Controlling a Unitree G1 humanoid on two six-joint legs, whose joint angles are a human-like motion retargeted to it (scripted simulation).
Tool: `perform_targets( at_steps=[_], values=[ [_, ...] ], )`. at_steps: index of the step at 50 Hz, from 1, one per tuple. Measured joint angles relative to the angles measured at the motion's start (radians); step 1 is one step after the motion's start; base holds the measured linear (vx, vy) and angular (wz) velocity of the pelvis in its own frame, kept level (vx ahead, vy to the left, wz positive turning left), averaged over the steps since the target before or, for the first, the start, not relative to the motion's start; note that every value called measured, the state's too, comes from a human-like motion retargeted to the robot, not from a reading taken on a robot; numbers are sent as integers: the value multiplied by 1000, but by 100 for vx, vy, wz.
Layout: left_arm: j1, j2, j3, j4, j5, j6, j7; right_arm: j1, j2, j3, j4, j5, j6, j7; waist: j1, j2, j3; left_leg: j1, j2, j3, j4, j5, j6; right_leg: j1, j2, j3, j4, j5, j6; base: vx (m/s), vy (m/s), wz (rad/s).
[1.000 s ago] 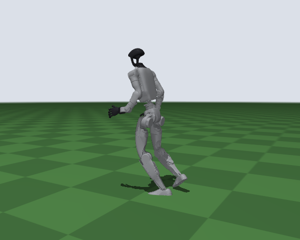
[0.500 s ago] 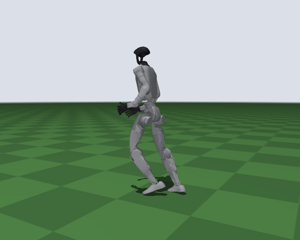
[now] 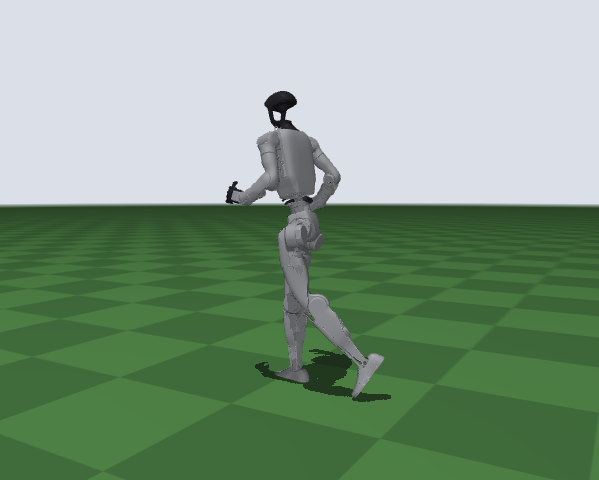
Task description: Walk run
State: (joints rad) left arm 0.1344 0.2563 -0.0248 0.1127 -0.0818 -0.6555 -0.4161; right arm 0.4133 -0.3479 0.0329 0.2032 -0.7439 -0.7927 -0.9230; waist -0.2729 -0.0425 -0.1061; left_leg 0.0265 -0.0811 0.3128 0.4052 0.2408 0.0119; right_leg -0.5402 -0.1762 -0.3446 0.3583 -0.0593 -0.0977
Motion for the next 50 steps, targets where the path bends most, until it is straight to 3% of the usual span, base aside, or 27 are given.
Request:
perform_targets(
  at_steps=[2, 3, 5, 8, 10, 15, 18, 20, 22, 25, 28, 30, 32, 35, 38, 40, 42, 45, 47, 50],
  values=[
    [31, -18, 45, 39, 40, -14, -2, -77, 29, 90, 38, -116, 20, -65, 10, -23, -7, -57, 1, 32, 196, 2, 7, 28, 13, 62, 108, -175, 38, 139, -22, -49],
    [60, -31, 62, 83, 78, -28, -6, -119, 51, 135, 79, -141, 11, -21, 20, -41, -23, -91, -4, 57, 322, -67, 22, 29, 28, 171, 152, -239, 42, 175, -17, -9],
    [109, -54, 53, 160, 131, -54, -24, -174, 93, 165, 142, -113, -65, 86, 100, -65, -33, -173, 35, 87, 512, -164, 67, 104, -32, 142, 215, -337, 62, 173, -9, 7],
    [167, -100, 36, 226, 130, -85, -53, -287, 139, 199, 176, 30, -161, 258, 216, -50, -37, -394, 49, -8, 599, -296, 43, 228, -1, 115, 128, -340, 109, 141, -4, 7],
    [213, -105, 61, 230, 112, -98, -58, -327, 127, 221, 152, 52, -138, 338, 265, -44, -38, -479, 56, 10, 486, -363, 59, 341, 44, 100, 12, -266, 134, 134, -3, -41],
    [292, -22, 107, 175, 95, -118, -69, -336, 127, 155, 85, 17, 102, 525, 422, -32, -11, -555, 40, -7, -49, -436, 30, 581, 116, 55, -167, 143, 273, 142, -13, -57],
    [226, 5, 83, 165, 108, -113, -54, -305, 126, 125, 72, 26, 117, 552, 436, -17, 25, -541, 40, -94, -194, -371, 19, 644, 168, 71, -82, 335, 351, 109, -30, 9],
    [144, 30, 69, 161, 134, -110, -33, -282, 130, 105, 85, 27, 96, 555, 426, -14, 26, -586, 82, -114, -44, -457, 160, 574, 198, 35, 91, 422, 359, 149, -53, -1],
    [88, 43, 53, 179, 161, -116, -25, -207, 151, 87, 126, 6, 69, 584, 395, 15, 16, -596, 117, -144, 151, -544, 148, 499, 239, 72, 332, 305, 359, 169, -23, 6],
    [3, 19, 27, 212, 144, -120, -41, -97, 184, 92, 188, 41, 15, 693, 292, 56, -5, -473, 120, -160, 214, -687, 132, 286, 200, 99, 657, 123, 359, 167, -15, 20],
    [-69, 35, -16, 176, 125, -115, -29, -28, 136, 60, 183, 104, -31, 798, 186, 47, -38, -339, 57, -131, 90, -664, 119, 86, 43, 32, 688, -43, 230, 136, -13, 2],
    [-94, 62, -51, 129, 124, -113, -14, 18, 86, 7, 139, 114, -35, 768, 134, 57, -48, -226, 22, -137, -19, -550, 87, 16, -7, -66, 554, -108, 136, 169, -22, 24],
    [-90, 68, -82, 85, 112, -95, -7, 55, 47, -35, 89, 124, -38, 664, 80, 62, -55, -138, 2, -156, -95, -382, 32, -10, -8, -116, 361, -137, 107, 128, -13, 85],
    [-49, 41, -125, 14, 56, -40, -16, 45, 14, -44, 13, 125, -83, 308, 2, 45, -46, 6, 1, -56, -135, -39, -53, -19, 39, -29, -3, -201, 142, 162, -27, 45],
    [-3, 22, -56, -22, 34, -23, -35, -95, 17, 67, -25, -85, -44, 6, -7, -23, 0, 17, -41, -14, 75, 116, -55, 40, 25, 32, -44, -109, 32, 124, -17, -74],
    [54, 7, 12, 11, 76, -51, -37, -206, 41, 169, 5, -218, -25, -24, 17, -47, -12, -48, -55, 34, 265, 15, -60, 44, 32, 96, 117, -205, -16, 161, -11, -51],
    [146, -5, 23, 88, 129, -86, -50, -265, 73, 185, 46, -246, -60, -21, 57, -54, -16, -145, -2, 30, 474, -142, 21, 105, 16, 203, 180, -278, 59, 204, -3, 31],
    [243, -10, 48, 195, 132, -124, -83, -384, 106, 221, 56, -220, -83, -51, 194, -63, -31, -364, 59, 31, 587, -315, 49, 242, 3, 167, 104, -318, 98, 156, 2, -15],
    [298, 8, 90, 211, 111, -137, -83, -419, 98, 237, 30, -230, -50, -48, 240, -54, -33, -448, 89, 40, 474, -380, 49, 351, 34, 129, 2, -251, 126, 156, 3, -10],
    [370, 64, 152, 187, 90, -162, -73, -420, 100, 226, 15, -232, 64, 18, 350, -50, -24, -540, 114, 66, 194, -420, 59, 514, 67, 79, -144, -25, 207, 139, -9, -58]
  ],
)
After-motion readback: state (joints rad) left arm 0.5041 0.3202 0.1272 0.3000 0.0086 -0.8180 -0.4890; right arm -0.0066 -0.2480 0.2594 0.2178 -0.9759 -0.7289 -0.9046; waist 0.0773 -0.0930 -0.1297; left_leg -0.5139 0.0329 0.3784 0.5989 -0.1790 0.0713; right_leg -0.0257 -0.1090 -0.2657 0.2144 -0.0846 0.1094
